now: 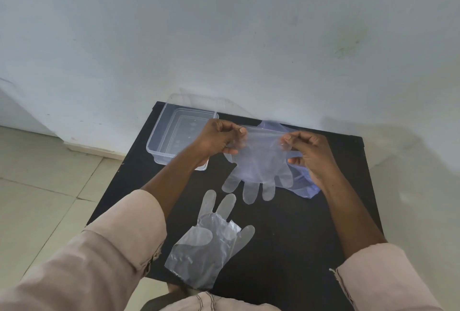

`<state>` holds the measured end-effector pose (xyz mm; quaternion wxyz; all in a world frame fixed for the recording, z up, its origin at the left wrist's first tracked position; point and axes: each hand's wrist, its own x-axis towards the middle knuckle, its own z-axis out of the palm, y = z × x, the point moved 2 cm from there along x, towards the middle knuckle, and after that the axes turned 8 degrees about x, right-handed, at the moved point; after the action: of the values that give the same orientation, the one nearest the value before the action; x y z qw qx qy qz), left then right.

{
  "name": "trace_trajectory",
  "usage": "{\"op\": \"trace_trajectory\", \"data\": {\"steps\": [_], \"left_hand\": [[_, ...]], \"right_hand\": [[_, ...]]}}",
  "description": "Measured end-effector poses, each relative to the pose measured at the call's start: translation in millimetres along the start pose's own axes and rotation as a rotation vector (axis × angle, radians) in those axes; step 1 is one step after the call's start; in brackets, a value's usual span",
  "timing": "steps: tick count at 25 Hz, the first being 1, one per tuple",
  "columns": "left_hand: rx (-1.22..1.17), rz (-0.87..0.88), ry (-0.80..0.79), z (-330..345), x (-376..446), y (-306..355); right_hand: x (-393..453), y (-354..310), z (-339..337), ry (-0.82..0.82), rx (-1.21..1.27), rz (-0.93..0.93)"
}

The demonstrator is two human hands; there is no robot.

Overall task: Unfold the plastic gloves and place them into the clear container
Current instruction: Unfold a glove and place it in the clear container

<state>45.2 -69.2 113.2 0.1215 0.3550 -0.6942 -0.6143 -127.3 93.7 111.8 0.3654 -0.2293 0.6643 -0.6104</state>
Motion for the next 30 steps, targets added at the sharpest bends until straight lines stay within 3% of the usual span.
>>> {"op": "trace_trajectory", "data": {"steps": [7, 18, 23, 27, 30], "left_hand": [[-0.032, -0.025, 0.045, -43, 5, -9], [-0.102, -0.015, 0.118, -203, 99, -11], [-0.128, -0.025, 0.173, -244, 146, -13], [-0.124, 0.070, 0.238, -264, 168, -1], [-0.158, 0.248, 0.289, -272, 164, 15]], "right_hand": [[17, -6, 54, -0.032, 0.146, 0.040], [124, -53, 204, 0.141, -0.085, -0.008], [179, -60, 245, 0.183, -0.122, -0.052], [203, -73, 263, 0.187, -0.121, -0.178], [192, -86, 268, 0.219, -0.037, -0.416]]}}
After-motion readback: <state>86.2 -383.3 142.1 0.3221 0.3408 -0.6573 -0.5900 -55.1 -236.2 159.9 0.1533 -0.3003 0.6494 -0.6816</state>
